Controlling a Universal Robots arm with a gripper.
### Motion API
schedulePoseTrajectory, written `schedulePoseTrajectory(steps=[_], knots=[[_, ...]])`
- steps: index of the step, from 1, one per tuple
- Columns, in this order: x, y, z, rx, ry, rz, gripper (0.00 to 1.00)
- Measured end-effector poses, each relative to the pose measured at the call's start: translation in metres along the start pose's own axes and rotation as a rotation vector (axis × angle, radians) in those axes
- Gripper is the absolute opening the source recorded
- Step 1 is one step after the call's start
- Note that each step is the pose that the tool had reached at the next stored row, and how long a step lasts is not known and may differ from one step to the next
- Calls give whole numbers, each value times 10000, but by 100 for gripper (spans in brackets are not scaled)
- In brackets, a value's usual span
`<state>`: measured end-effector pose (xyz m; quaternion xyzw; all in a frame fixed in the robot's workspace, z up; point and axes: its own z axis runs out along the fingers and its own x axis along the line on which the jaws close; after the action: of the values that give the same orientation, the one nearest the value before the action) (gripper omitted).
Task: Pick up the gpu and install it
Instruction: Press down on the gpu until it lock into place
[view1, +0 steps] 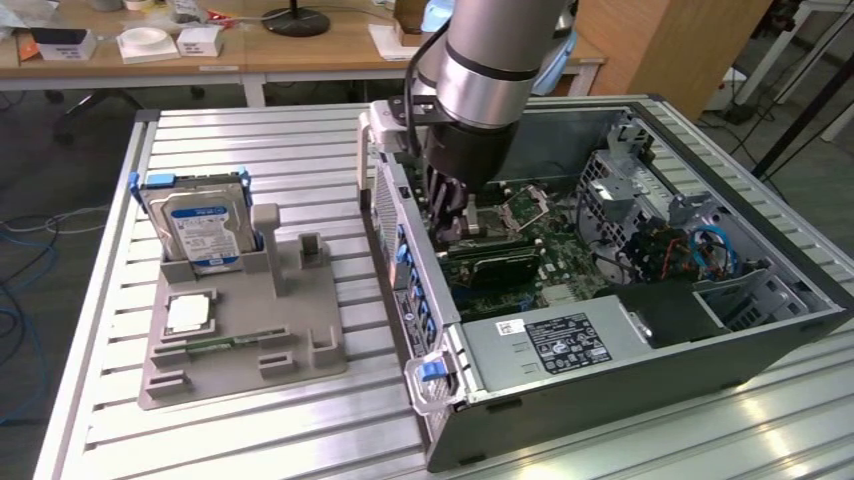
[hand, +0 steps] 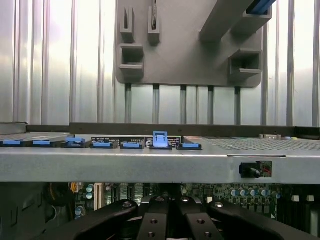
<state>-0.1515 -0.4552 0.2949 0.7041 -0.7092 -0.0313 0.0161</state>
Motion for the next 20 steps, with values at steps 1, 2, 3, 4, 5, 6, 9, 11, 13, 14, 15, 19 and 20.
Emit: schedulePoseTrajectory(steps=[1, 2, 3, 4, 5, 6, 9, 11, 13, 14, 15, 19, 20], knots=[[0, 2, 0, -5, 0, -1, 11], [0, 4, 0, -10, 0, -2, 11], [0, 8, 0, -12, 0, 0, 11], [0, 11, 1, -16, 0, 0, 11], [0, 14, 1, -19, 0, -1, 11], [0, 16, 1, -21, 0, -2, 11], [0, 24, 1, -21, 1, 0, 11], [0, 27, 2, -21, 0, 0, 11], [1, 32, 2, -21, 1, 0, 11], [1, 35, 2, -21, 0, -1, 11], [1, 40, 3, -23, -1, 0, 11], [1, 45, 3, -22, 0, -3, 11], [1, 46, 3, -23, 0, -2, 11]])
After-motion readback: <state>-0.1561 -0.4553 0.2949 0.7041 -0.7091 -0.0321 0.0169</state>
